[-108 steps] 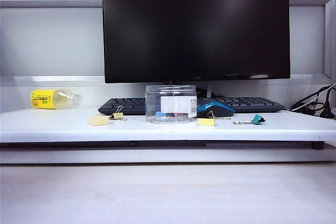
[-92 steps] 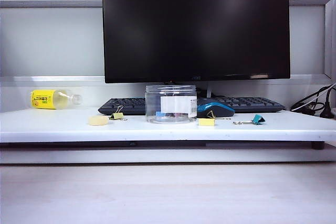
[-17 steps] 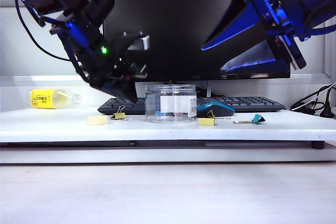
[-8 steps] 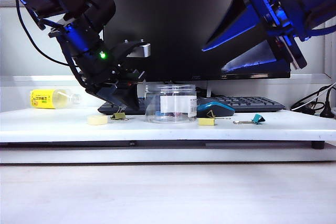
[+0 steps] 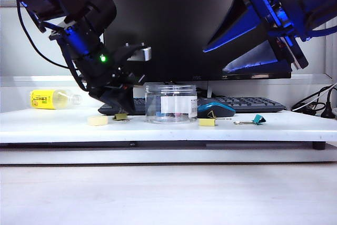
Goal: Pick up the clips with the largest number of clips of the same color on the table and place them in a round transparent plastic box.
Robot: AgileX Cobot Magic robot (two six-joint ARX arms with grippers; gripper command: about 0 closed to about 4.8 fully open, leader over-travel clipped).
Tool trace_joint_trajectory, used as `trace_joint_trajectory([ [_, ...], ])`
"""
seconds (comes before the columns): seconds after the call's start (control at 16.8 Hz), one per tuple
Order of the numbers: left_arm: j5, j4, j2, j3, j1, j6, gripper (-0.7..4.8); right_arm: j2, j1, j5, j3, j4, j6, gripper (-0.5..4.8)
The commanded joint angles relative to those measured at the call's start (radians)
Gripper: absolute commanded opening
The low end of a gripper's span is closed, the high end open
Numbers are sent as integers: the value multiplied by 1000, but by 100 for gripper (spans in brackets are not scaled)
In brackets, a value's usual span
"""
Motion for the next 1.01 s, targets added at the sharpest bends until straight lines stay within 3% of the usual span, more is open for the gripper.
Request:
trace_joint_trajectory([
  [0.06,5,-5,6,5,0,2,71,-3,1,5,6,18,-7,266],
  [0.24,7,-4,6,5,0,2,45,-2,1,5,6,18,-7,266],
  [0.3,7,-3,6,5,0,3,-9,-3,1,5,6,18,-7,266],
  [0.83,-23,-11,-30,6,2,2,-6,-2,1,9,5,17,-8,266],
  [1.01,-22,-79,-112,48,2,3,-6,-2,1,40,6,14,-34,266],
])
